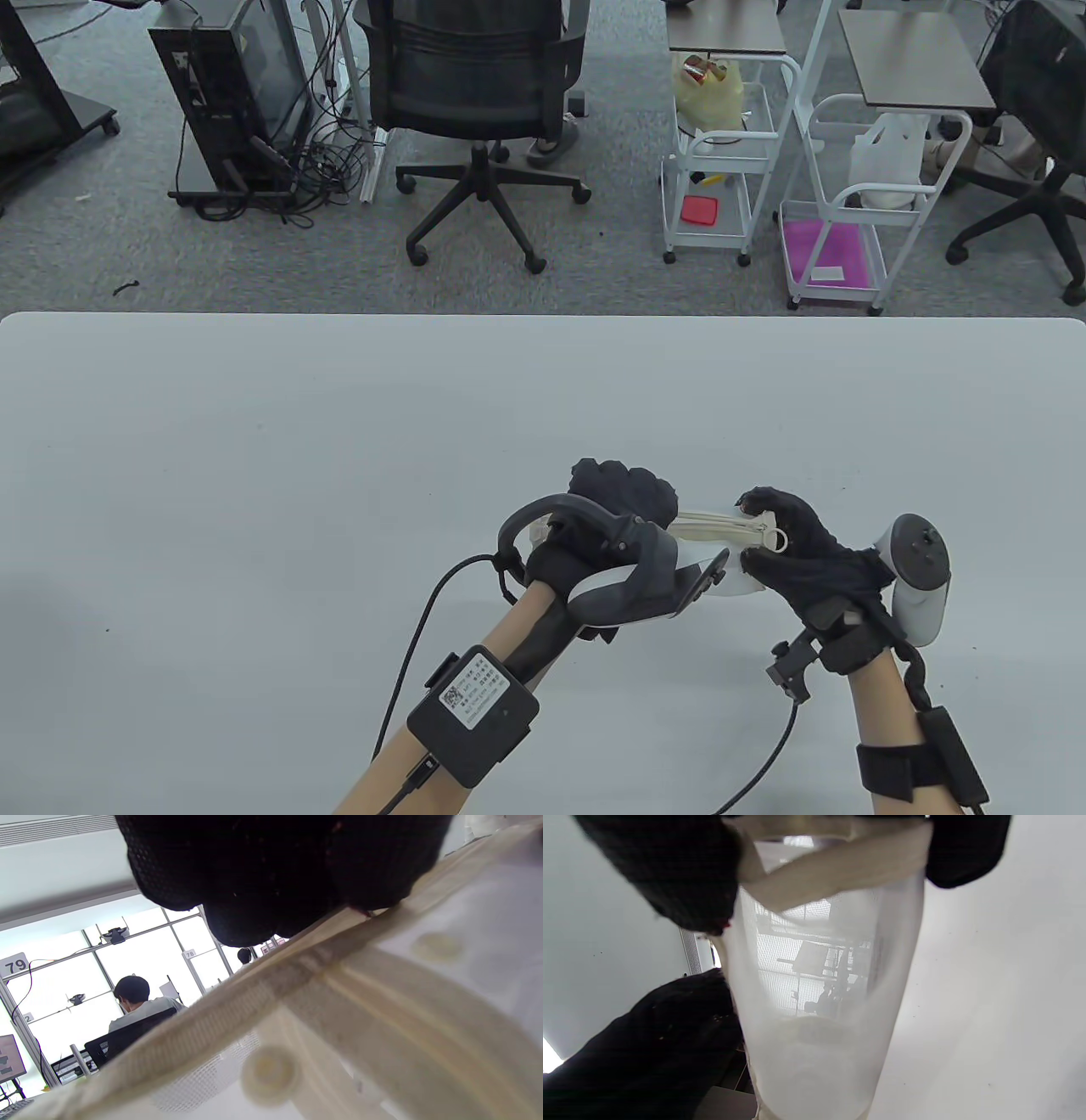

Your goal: Put marker and eraser into the pencil pouch

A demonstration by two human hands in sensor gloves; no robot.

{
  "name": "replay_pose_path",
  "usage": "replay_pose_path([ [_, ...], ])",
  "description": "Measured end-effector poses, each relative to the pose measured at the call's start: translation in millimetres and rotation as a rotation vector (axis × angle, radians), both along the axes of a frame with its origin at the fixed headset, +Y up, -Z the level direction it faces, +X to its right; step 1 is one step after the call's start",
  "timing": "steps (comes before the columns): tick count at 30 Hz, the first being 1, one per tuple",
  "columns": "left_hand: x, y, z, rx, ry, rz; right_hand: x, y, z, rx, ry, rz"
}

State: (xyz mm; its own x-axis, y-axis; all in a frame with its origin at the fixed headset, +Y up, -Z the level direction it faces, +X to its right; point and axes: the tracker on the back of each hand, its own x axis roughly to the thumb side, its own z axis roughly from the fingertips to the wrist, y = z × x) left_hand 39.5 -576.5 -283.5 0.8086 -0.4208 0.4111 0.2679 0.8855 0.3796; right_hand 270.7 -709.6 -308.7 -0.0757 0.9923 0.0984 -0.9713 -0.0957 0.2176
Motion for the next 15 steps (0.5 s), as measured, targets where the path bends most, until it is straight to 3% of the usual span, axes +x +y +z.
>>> replay_pose_path([
  [4, 10, 2, -3, -0.023, -0.003, 0.031, 0, 0, 0, 0.009, 0.003, -0.012],
  [9, 33, 6, 3, -0.130, -0.115, 0.191, -2, 1, 0, 0.021, 0.018, 0.020],
  [15, 59, -1, 6, -0.245, -0.142, 0.129, -8, 4, 3, 0.044, 0.031, 0.051],
])
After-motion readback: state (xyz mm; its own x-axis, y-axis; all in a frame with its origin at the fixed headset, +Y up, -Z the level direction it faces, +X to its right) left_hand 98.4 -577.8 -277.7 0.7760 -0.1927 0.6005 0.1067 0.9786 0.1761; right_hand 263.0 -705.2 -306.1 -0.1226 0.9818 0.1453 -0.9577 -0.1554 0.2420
